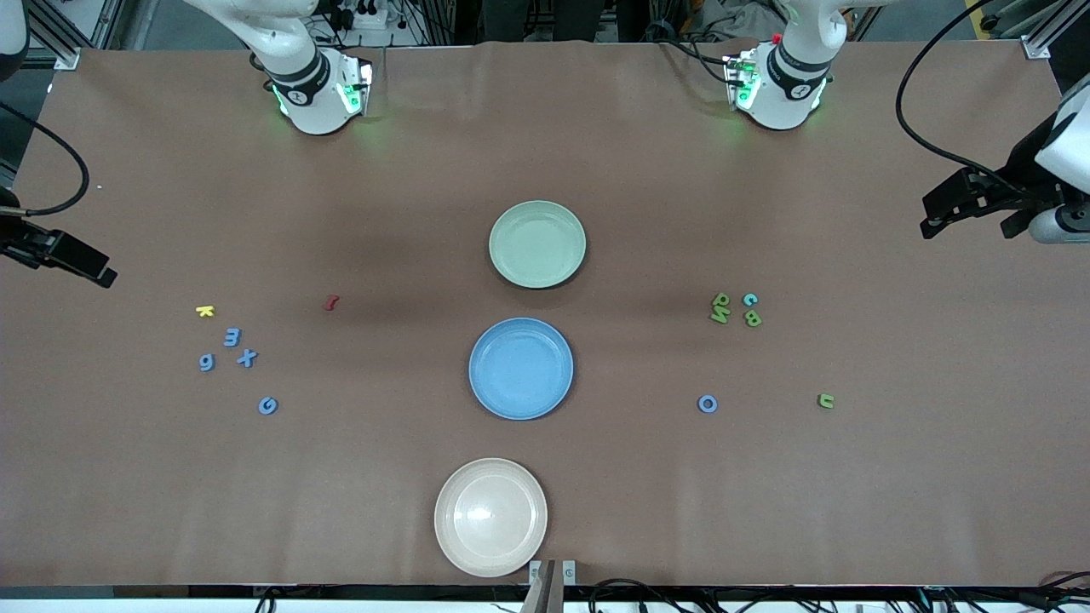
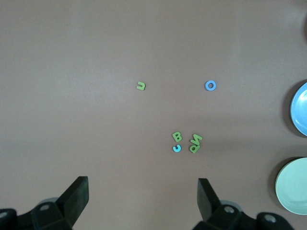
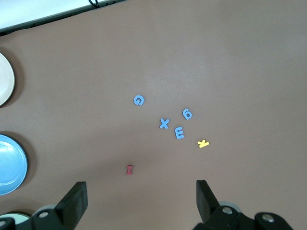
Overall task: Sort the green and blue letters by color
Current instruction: 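Move both grippers out from the rest pose toward the letters, then lower the right gripper to blue G while the left gripper reaches green B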
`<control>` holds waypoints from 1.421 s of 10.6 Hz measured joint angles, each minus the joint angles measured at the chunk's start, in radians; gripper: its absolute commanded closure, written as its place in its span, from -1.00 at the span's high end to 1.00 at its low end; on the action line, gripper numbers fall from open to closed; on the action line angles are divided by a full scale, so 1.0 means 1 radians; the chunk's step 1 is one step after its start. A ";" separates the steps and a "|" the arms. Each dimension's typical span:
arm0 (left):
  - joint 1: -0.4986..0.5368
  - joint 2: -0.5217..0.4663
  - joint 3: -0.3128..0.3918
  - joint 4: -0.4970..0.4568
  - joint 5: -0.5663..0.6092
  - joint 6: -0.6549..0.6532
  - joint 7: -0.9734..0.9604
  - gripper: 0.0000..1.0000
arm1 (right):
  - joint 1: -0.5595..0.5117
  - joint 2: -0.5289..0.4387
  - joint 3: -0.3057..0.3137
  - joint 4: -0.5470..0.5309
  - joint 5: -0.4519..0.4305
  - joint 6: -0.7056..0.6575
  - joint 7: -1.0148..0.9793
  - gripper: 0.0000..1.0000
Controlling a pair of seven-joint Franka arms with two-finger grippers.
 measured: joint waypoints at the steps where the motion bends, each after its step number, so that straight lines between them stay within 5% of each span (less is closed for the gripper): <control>1: 0.000 0.000 0.000 0.001 0.000 0.000 0.000 1.00 | 0.000 0.001 -0.001 -0.005 0.000 0.000 -0.002 1.00; 7: 0.000 0.024 -0.003 -0.036 0.000 0.001 0.000 1.00 | 0.000 0.000 -0.002 -0.012 -0.002 -0.001 -0.015 1.00; 10: -0.001 0.058 -0.037 -0.173 0.011 0.118 0.006 1.00 | -0.001 0.002 -0.002 -0.021 -0.002 0.018 -0.015 1.00; 15: -0.008 0.112 -0.097 -0.482 0.017 0.465 -0.114 0.99 | -0.040 0.087 -0.004 -0.214 -0.002 0.304 -0.024 1.00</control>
